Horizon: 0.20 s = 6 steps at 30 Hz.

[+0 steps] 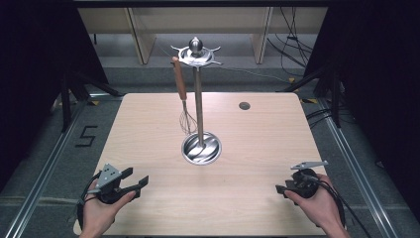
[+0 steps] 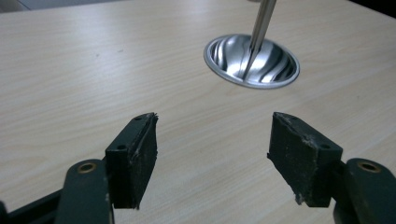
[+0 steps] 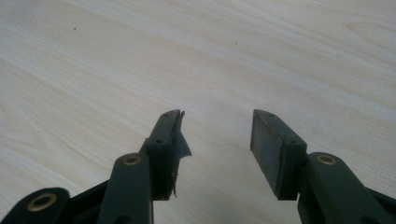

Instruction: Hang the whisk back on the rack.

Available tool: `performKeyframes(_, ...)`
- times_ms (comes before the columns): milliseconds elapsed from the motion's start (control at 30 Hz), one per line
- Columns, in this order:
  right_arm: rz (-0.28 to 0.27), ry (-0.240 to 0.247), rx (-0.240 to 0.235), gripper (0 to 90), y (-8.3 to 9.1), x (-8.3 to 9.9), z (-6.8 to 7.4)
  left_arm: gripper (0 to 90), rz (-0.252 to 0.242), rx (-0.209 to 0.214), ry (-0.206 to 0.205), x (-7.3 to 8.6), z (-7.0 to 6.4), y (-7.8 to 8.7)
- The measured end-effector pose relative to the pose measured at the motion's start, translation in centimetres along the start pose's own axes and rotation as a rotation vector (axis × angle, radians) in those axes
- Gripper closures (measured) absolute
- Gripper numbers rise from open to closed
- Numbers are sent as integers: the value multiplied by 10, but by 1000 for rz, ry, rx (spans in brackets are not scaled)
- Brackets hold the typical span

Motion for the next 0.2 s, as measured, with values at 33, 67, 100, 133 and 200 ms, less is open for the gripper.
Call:
performKeyframes(33,-7,-2,2,535,0,0,0,315,-6,12,-36,-1,2,-2)
performKeyframes(67,-20,-8,0,535,-1,0,0,315,5,-3,-33,0,3,-2)
performKeyframes(100,-18,-9,0,534,-1,0,0,316,8,-6,-8,0,2,-2)
performKeyframes(133,-18,-9,0,534,-1,0,0,315,0,10,-30,0,4,-3)
performKeyframes(200,-18,-12,1,530,-2,0,-1,316,0,10,-25,0,5,-3)
Point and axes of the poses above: each handheld gripper's, and its own axes: y roughly backward along the jaws, x roughly out of its underside, z roughly to its left, the point moved 6 cm from there along -y, roughly forward along the jaws, and after that the axes turned 1 degree about -y, right-handed, at the moved point
